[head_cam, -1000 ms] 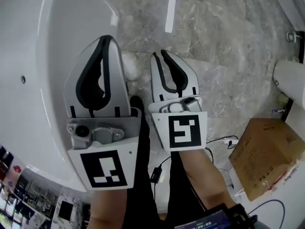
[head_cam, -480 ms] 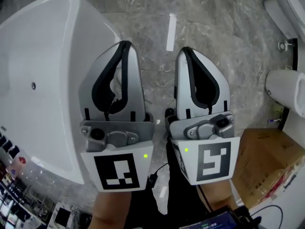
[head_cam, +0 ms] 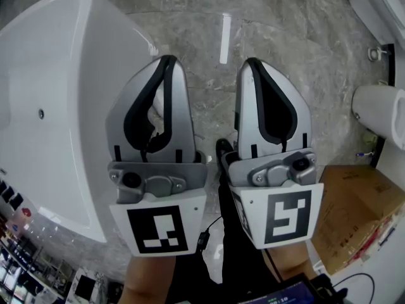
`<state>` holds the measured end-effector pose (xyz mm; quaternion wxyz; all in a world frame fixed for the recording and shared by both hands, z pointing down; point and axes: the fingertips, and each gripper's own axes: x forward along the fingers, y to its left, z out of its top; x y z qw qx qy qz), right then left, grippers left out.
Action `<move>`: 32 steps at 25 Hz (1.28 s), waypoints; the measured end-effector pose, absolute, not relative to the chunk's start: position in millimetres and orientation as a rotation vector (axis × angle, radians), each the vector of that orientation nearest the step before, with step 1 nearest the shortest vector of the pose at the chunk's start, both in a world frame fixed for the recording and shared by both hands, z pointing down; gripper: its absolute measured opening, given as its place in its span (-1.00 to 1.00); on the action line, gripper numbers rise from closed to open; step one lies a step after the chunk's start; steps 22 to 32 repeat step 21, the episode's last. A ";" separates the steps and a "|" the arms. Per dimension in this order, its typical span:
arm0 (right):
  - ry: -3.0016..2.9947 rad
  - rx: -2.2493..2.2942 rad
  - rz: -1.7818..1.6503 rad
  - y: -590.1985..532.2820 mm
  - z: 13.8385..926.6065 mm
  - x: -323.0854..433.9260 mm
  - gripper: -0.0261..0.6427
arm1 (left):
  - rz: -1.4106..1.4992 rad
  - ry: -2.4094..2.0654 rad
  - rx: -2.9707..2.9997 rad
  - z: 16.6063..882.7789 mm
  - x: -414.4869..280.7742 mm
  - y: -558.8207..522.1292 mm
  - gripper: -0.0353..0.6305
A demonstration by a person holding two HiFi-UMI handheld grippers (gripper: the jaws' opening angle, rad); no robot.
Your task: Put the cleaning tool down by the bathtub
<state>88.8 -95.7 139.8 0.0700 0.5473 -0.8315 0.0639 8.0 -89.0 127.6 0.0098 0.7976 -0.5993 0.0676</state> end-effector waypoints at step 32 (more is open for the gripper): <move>-2.491 1.681 0.166 -82.6 129.2 102.6 -0.89 | 0.201 -1.853 2.531 116.8 25.1 -78.4 -0.85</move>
